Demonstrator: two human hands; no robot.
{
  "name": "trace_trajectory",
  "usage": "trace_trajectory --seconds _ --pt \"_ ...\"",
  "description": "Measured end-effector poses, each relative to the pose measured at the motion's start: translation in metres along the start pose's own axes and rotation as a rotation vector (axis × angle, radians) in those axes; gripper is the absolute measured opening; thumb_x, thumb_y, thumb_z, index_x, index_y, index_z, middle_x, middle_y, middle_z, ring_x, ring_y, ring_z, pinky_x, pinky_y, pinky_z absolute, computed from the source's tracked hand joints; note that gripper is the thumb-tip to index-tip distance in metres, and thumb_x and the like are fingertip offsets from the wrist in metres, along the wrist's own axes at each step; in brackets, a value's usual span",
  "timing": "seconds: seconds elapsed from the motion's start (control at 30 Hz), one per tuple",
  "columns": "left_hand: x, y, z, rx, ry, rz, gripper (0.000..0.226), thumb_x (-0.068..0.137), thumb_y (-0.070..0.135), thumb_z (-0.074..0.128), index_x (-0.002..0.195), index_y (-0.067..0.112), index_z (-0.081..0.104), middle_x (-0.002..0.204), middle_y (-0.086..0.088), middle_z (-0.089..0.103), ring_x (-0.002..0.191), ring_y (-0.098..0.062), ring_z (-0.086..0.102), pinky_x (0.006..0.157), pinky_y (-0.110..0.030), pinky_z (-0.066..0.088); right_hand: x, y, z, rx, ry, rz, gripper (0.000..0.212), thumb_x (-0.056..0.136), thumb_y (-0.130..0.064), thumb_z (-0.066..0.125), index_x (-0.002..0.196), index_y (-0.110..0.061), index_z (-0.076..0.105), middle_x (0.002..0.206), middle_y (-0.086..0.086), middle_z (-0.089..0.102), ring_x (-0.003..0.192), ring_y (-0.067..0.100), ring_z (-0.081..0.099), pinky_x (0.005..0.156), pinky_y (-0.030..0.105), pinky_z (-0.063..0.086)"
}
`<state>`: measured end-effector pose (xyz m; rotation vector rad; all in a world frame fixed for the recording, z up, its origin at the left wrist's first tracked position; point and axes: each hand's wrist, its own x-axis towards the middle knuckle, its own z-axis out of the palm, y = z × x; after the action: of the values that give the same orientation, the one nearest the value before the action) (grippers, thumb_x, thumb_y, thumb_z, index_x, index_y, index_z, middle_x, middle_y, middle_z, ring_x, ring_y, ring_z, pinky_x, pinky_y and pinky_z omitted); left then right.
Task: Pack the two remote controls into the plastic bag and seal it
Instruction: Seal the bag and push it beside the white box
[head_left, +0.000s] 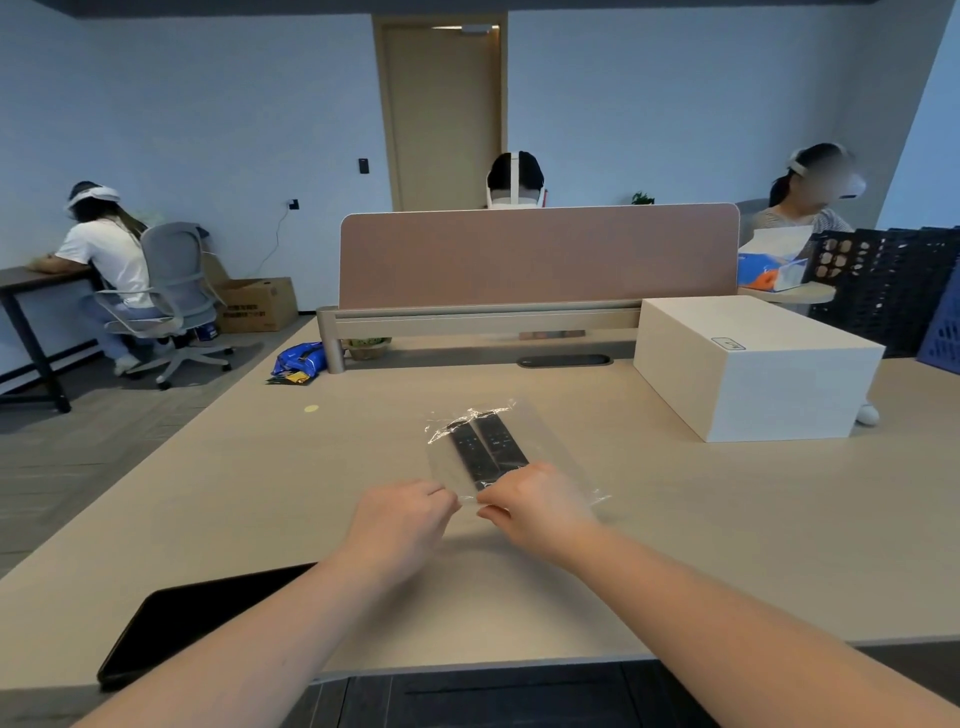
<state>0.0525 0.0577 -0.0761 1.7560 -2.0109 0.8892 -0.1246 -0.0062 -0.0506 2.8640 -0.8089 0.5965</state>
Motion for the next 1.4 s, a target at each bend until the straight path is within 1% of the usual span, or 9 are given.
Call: trace_trajectory --seconds 0.13,0.3,0.43,0.63,0.8,1.0,1.13,1.27,1.4 --pt "-0.001 0.001 0.0 -0.023 0.01 0.001 0.037 0.085 0.041 0.039 0.064 0.022 0.064 0.059 0.008 0.065 0.05 -0.016 0.062 0.034 -0.021 0.039 0.003 -0.002 0.004 -0.03 0.032 -0.001 0.017 0.072 -0.023 0.064 0.057 -0.018 0.07 0.045 0.002 0.064 0.043 0.024 0.062 0.05 0.022 0.047" --pt "0.0 0.0 0.0 -0.084 -0.003 -0.042 0.034 0.081 0.042 0.041 0.064 0.025 0.065 0.06 0.01 0.066 0.054 -0.014 0.064 0.035 -0.02 0.04 0.005 -0.002 0.008 0.008 0.083 0.02 0.029 0.082 -0.027 0.05 0.072 -0.014 0.074 0.062 0.009 0.073 0.061 0.031 0.067 0.065 0.032 0.05" --pt "0.002 0.001 -0.004 -0.087 -0.003 -0.042 0.035 0.079 0.043 0.04 0.062 0.026 0.066 0.058 0.012 0.066 0.053 -0.011 0.064 0.033 -0.018 0.041 0.005 -0.006 0.007 0.001 0.025 0.026 0.033 0.094 -0.031 0.045 0.089 -0.012 0.071 0.085 0.011 0.074 0.083 0.032 0.064 0.082 0.034 0.043" --pt "0.002 0.002 -0.005 -0.081 -0.024 -0.012 0.032 0.075 0.037 0.041 0.059 0.028 0.068 0.056 0.014 0.066 0.053 -0.01 0.064 0.033 -0.015 0.043 0.007 -0.009 0.008 -0.025 0.05 0.008 0.031 0.088 -0.028 0.051 0.074 -0.012 0.073 0.067 0.01 0.073 0.066 0.031 0.066 0.073 0.034 0.047" --pt "0.001 0.001 -0.009 -0.075 -0.04 0.001 0.031 0.071 0.032 0.04 0.058 0.028 0.068 0.056 0.016 0.066 0.054 -0.009 0.065 0.033 -0.015 0.042 0.009 -0.012 0.009 -0.125 0.03 0.002 0.027 0.063 -0.028 0.08 0.044 -0.021 0.061 0.035 -0.002 0.056 0.035 0.02 0.056 0.049 0.021 0.047" --pt "0.0 -0.001 -0.008 -0.098 -0.072 0.022 0.026 0.069 0.029 0.042 0.061 0.029 0.067 0.057 0.015 0.067 0.054 -0.009 0.065 0.035 -0.013 0.04 0.013 -0.014 0.017 -0.219 0.066 -0.034 0.03 0.051 -0.029 0.086 0.04 -0.022 0.06 0.033 -0.003 0.053 0.032 0.016 0.053 0.046 0.016 0.043" --pt "0.0 -0.002 -0.008 -0.103 -0.082 0.049 0.007 0.065 0.026 0.061 0.061 0.029 0.066 0.058 0.015 0.066 0.055 -0.008 0.065 0.035 -0.013 0.038 0.015 -0.013 0.02 -0.253 0.066 -0.033 0.029 0.049 -0.026 0.085 0.039 -0.022 0.058 0.032 -0.004 0.052 0.033 0.016 0.052 0.046 0.017 0.042" --pt "0.002 -0.004 -0.01 -0.102 -0.084 0.041 0.027 0.074 0.033 0.044 0.061 0.028 0.067 0.058 0.015 0.066 0.054 -0.008 0.065 0.035 -0.013 0.039 0.015 -0.012 0.021 -0.257 0.052 -0.049 0.029 0.051 -0.027 0.085 0.04 -0.022 0.058 0.033 -0.004 0.052 0.034 0.015 0.053 0.047 0.017 0.043" --pt "0.003 -0.005 -0.009 -0.093 -0.115 0.08 0.023 0.073 0.032 0.047 0.06 0.028 0.065 0.055 0.014 0.064 0.053 -0.008 0.064 0.036 -0.013 0.039 0.012 -0.005 0.02 -0.293 0.015 -0.08 0.03 0.054 -0.029 0.083 0.044 -0.022 0.056 0.037 -0.005 0.053 0.038 0.015 0.054 0.049 0.017 0.044"
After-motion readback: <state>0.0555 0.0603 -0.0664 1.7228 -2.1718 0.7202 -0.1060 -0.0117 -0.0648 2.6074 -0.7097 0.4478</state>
